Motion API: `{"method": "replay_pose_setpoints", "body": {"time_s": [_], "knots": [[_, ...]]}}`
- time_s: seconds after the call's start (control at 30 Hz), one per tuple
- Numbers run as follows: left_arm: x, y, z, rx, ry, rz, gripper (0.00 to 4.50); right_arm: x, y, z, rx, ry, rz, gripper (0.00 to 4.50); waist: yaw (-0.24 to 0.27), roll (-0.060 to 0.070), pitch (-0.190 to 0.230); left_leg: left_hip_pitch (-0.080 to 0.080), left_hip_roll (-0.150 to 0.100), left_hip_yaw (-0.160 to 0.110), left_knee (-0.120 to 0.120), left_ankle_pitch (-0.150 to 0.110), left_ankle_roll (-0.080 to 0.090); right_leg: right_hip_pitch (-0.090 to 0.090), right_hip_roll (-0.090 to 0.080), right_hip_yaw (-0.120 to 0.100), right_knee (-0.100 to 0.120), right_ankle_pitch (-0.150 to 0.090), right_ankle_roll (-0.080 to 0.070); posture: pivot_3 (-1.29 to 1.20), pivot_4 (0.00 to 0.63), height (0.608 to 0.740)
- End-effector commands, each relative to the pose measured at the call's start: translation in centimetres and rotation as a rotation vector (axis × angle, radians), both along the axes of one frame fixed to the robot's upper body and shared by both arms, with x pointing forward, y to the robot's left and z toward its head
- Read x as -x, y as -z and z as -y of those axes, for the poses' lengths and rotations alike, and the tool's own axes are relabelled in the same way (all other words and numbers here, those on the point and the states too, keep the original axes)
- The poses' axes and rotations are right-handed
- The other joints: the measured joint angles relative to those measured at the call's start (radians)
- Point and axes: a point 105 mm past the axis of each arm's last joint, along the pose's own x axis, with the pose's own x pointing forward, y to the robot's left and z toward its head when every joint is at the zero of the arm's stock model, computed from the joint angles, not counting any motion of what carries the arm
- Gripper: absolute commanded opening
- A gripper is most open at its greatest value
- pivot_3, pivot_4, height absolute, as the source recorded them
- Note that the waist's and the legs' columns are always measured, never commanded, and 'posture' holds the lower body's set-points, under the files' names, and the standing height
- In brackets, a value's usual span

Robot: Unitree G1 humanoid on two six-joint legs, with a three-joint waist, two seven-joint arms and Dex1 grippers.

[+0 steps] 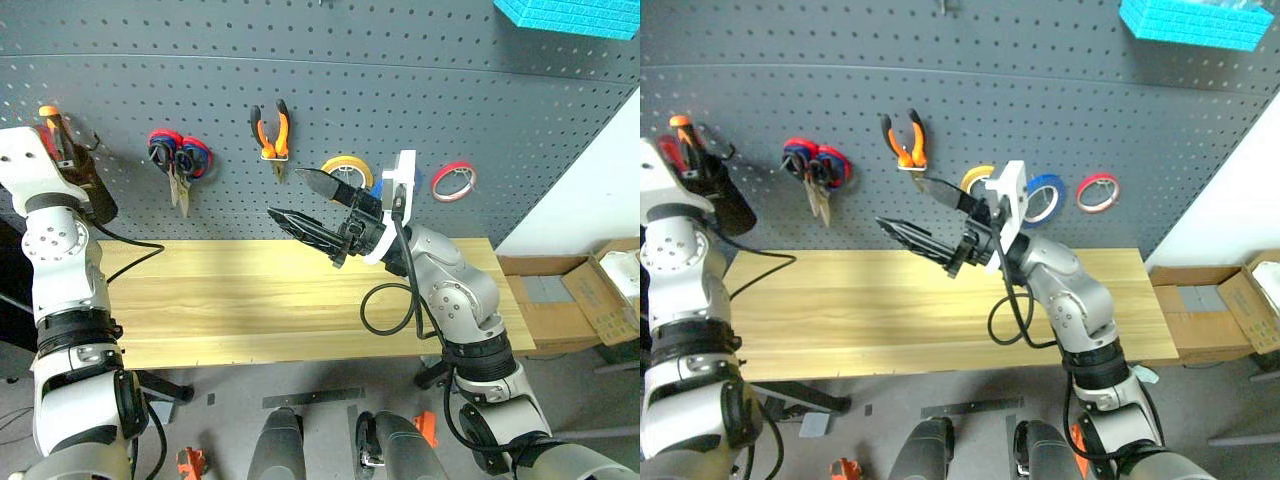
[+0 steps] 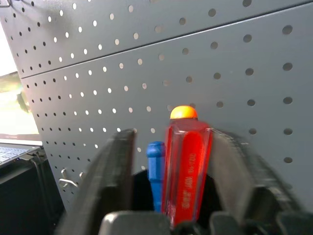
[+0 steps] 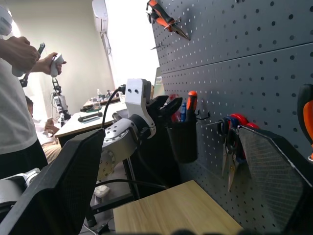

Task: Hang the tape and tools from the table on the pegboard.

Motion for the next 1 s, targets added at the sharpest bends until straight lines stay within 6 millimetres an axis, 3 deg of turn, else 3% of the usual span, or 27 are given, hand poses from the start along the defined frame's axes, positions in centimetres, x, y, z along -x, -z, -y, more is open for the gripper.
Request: {"method": "replay_pose_setpoints", "body": {"time_s": [0.03,0.1,0.4,0.53,0.73,0.77,0.87,1.0], "knots": [[0.4,-2.3,0.3,-0.008,0.015,0.076,3.97,0.9,-1.1,0.2,-0.019,-0.017,0.049,4.50,0.000,0.000,0.000,0.000,0.000,0.000,0.000,0.000,0.000,0.000,0.000,0.000,0.000,0.000,0.000,0.20,0.174,0.740],[0.3,-2.3,0.3,-0.007,0.014,0.074,4.46,0.9,-1.1,0.2,-0.019,-0.014,0.048,4.50,0.000,0.000,0.000,0.000,0.000,0.000,0.000,0.000,0.000,0.000,0.000,0.000,0.000,0.000,0.000,0.19,0.174,0.740],[0.3,-2.1,0.6,0.005,0.019,0.083,4.46,0.7,-1.1,0.3,-0.016,-0.002,0.051,4.50,0.000,0.000,0.000,0.000,0.000,0.000,0.000,0.001,0.000,0.000,0.000,0.000,0.000,0.000,0.000,0.19,0.172,0.740],[0.8,-2.4,1.3,0.053,0.054,0.171,4.46,0.7,-1.1,0.4,-0.013,0.000,0.052,4.50,0.000,0.000,0.000,0.000,0.000,0.000,0.000,0.001,0.000,0.000,0.000,0.000,0.000,0.000,0.000,0.19,0.172,0.740],[1.3,-1.8,8.1,0.067,0.369,0.222,4.46,0.9,-0.5,1.8,0.026,0.040,0.066,4.50,0.001,0.000,0.000,0.000,0.000,0.000,0.000,0.001,0.000,0.002,-0.001,0.000,-0.002,0.000,0.000,0.20,0.176,0.740],[1.5,-1.6,9.3,0.068,0.414,0.215,4.46,0.8,-0.5,2.2,0.028,0.057,0.067,4.50,0.001,0.000,0.000,0.000,0.000,0.000,0.000,0.001,0.000,0.002,-0.001,0.000,-0.002,0.000,0.000,0.20,0.000,0.740],[1.8,-0.4,12.3,0.094,0.523,0.179,4.46,0.7,-0.5,3.1,0.026,0.119,0.065,4.50,0.000,0.000,0.000,0.001,0.000,-0.001,0.000,0.001,0.001,0.002,0.000,0.000,-0.002,0.000,0.001,0.20,0.000,0.740],[1.5,4.9,17.4,0.193,0.651,0.002,4.46,-1.2,1.7,5.3,0.098,0.384,0.044,4.50,-0.003,0.000,0.000,0.006,0.001,-0.001,-0.001,0.002,0.002,0.005,0.000,0.001,-0.001,-0.002,0.003,0.20,0.000,0.740]]}}
